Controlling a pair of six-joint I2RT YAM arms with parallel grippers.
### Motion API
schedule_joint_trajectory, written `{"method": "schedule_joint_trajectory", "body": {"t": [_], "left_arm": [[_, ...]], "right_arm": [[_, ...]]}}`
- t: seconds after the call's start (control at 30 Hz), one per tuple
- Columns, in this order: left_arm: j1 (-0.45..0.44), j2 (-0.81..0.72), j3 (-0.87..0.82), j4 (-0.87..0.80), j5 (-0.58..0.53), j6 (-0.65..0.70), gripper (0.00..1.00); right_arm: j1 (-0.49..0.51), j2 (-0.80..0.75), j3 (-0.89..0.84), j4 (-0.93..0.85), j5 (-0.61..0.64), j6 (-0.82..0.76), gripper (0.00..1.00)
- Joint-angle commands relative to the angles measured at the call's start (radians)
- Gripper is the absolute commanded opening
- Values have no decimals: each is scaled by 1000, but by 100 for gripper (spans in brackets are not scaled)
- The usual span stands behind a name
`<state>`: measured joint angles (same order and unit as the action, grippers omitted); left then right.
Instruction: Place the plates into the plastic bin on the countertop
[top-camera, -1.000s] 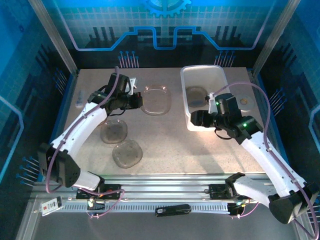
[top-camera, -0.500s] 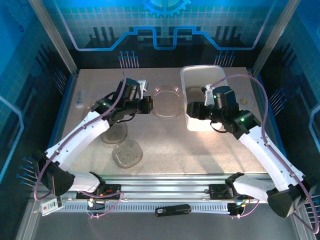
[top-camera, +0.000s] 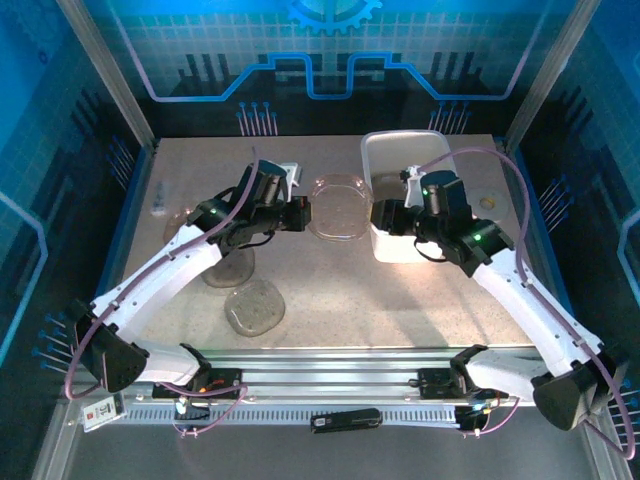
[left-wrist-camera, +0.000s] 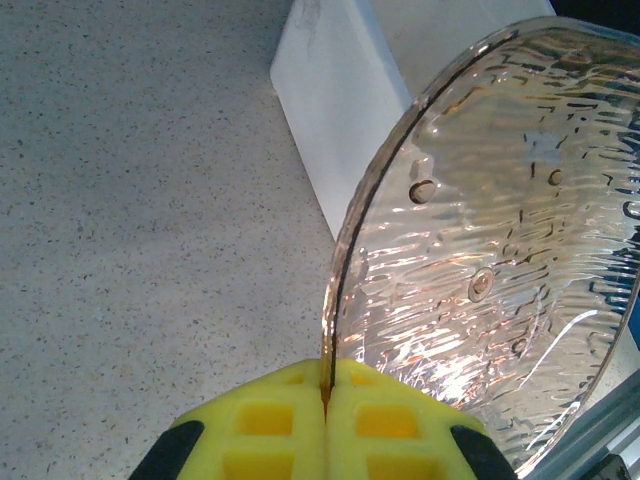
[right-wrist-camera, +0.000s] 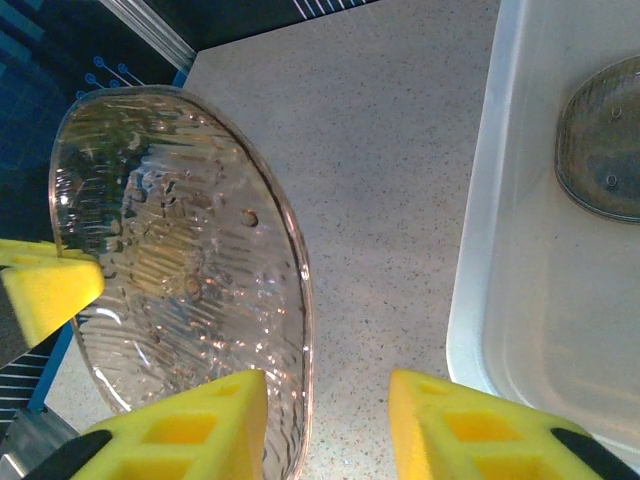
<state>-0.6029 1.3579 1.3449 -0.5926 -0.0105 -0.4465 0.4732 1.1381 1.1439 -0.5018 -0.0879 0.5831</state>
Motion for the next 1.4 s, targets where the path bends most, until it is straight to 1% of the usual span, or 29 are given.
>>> {"method": "schedule_joint_trajectory", "body": {"t": [0.0,0.2,0.4,0.5,0.53,0.6,0.67,0.73,0.8,0.87,0.97,1.03,1.13,1.37], "left_arm": [[-14,-17,33,26,-17,-6,0],[-27,-17,39,27,-25,-1,0],[-37,-7,47,23,-33,10,0],[-40,-3,55,24,-34,14,0],[-40,0,56,24,-33,13,0],[-41,4,59,24,-33,18,6],[-41,10,60,23,-33,25,8],[-41,18,62,22,-35,31,14],[-41,22,67,22,-43,41,24],[-39,23,69,26,-51,55,32],[-36,23,78,31,-69,78,51],[-28,23,90,28,-83,92,57],[5,20,104,28,-82,103,61],[122,59,148,38,-24,116,64]], "right_arm": [[20,9,-15,38,11,15,36],[24,22,-32,53,19,27,29],[26,25,-42,67,28,31,8],[26,29,-39,61,33,25,1],[26,32,-37,60,34,24,0],[27,35,-35,60,40,23,0],[26,37,-33,62,45,19,0],[25,44,-27,59,48,11,0],[21,54,-12,52,47,2,0],[12,65,-2,49,42,-3,0],[-26,77,0,73,-10,7,0],[-48,87,10,70,-25,3,0],[-89,102,36,59,-53,-9,0],[-223,168,145,20,-129,-56,0]]}}
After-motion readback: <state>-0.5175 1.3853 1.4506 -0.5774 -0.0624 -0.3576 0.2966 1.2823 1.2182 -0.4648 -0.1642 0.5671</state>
